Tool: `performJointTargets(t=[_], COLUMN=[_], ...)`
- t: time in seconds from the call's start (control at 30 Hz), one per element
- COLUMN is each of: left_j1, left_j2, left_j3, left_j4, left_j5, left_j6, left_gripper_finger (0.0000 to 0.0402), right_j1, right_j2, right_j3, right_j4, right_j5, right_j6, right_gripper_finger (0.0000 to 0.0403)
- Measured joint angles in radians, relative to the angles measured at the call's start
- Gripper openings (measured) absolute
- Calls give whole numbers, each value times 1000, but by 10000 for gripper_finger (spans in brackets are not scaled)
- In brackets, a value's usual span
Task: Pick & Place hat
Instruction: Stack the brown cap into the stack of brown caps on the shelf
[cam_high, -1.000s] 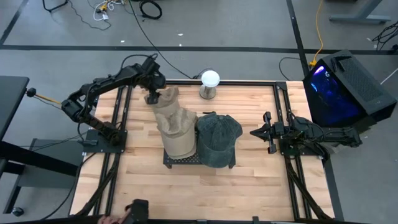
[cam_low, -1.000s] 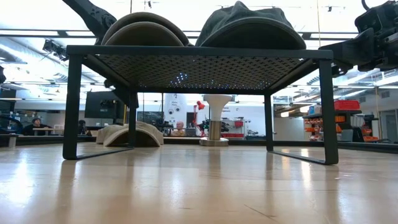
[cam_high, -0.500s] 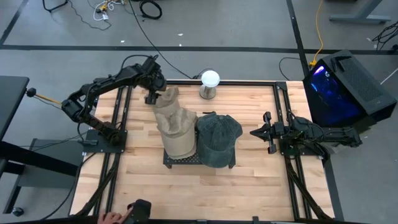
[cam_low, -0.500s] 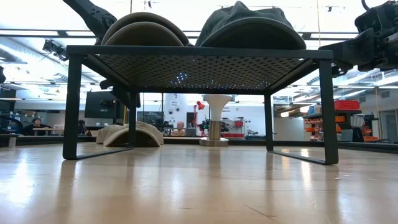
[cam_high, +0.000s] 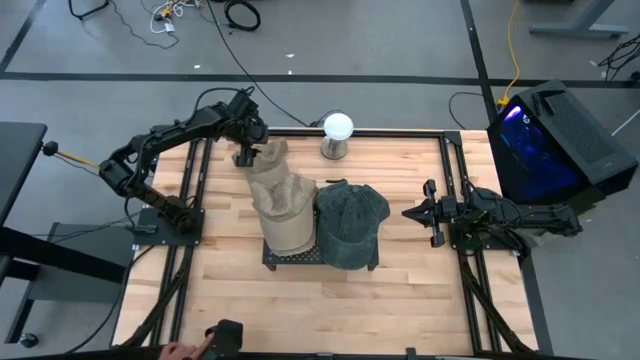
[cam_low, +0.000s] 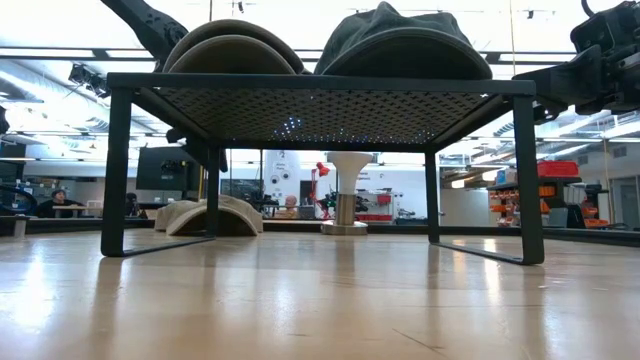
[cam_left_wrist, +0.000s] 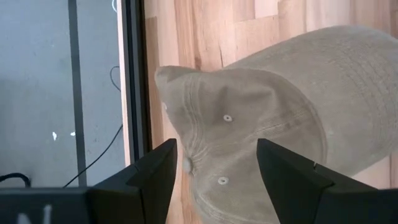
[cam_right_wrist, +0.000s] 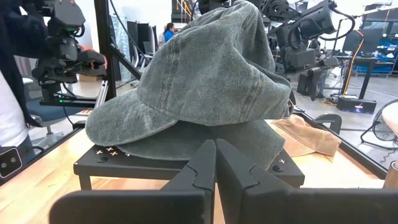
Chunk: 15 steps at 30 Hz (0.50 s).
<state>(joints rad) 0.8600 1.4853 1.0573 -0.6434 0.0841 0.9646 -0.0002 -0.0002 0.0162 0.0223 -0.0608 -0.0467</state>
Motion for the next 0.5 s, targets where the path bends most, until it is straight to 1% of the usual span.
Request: performJointTargets(t=[0.1,0.27,0.5], left_j1=[0,-1,-7], left_j2=[2,31,58], left_j3=[0,-2,-2], left_j4=[0,-6,-16], left_j5=[10,73,79], left_j6=[0,-4,-8], left_gripper_finger=[227,227,227], right_j1=[0,0,0], right_j2=[0,0,0], right_j3=[0,0,0], right_j4=[0,0,0], right_j5=[0,0,0], right_j6=[0,0,0], right_gripper_finger=[15,15,15])
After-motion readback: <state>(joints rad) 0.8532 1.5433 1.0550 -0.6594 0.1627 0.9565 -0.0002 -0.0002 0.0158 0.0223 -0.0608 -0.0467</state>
